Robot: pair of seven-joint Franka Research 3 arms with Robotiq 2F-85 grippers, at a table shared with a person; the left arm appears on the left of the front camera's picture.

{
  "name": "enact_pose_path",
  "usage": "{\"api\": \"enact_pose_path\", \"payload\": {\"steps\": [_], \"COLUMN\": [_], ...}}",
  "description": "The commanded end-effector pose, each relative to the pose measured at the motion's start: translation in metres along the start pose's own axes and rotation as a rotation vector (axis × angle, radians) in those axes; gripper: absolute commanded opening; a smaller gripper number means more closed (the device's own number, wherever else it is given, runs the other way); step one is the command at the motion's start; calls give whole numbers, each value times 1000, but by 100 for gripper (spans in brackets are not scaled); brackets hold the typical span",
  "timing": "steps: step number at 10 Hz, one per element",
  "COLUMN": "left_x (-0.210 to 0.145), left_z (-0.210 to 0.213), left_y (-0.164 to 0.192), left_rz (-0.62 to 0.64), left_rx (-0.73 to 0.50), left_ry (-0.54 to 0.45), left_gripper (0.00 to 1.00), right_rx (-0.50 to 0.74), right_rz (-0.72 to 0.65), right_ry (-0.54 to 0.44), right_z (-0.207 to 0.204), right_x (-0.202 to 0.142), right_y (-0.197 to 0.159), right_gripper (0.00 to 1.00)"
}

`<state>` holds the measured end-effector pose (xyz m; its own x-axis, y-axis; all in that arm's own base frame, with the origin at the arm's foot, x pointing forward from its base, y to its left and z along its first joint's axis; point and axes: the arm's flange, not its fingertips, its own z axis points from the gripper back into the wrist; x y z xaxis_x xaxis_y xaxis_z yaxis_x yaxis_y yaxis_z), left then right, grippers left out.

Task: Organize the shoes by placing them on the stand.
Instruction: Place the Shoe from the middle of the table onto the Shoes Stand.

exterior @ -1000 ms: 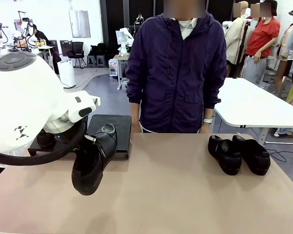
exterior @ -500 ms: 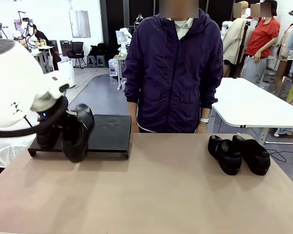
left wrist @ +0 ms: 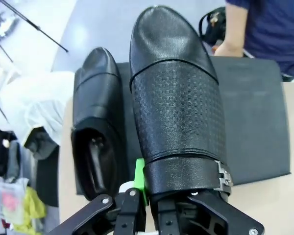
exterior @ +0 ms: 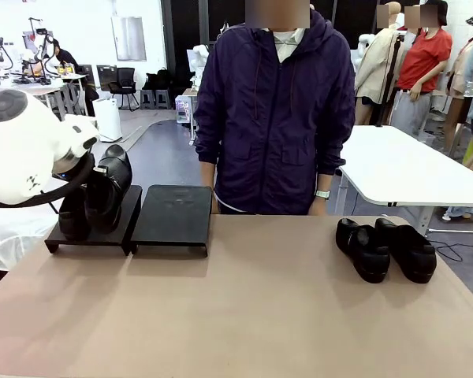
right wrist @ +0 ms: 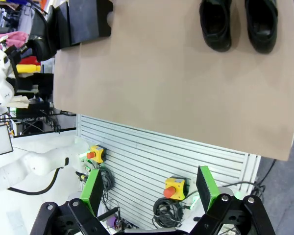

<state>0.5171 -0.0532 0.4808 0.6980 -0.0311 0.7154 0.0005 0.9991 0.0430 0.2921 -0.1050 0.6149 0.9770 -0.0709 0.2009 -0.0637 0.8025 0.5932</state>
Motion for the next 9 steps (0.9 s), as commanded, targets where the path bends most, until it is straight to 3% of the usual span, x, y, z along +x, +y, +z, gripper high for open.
{"api": "enact_pose_path", "payload": {"steps": [1, 9], "left_x": [13, 25], "left_z": [-28, -100], "left_y": [0, 1], "left_rz": [-17, -108], "left_rx": [3, 13], "left_ry": [-52, 38], "left_gripper": [0, 0], "right_rx": [5, 5], "right_rz": [-3, -3], "right_ry": [0, 0], "right_z": [1, 1], "right_x": [1, 1], "right_y": [2, 2], "right_gripper": [100, 100]}}
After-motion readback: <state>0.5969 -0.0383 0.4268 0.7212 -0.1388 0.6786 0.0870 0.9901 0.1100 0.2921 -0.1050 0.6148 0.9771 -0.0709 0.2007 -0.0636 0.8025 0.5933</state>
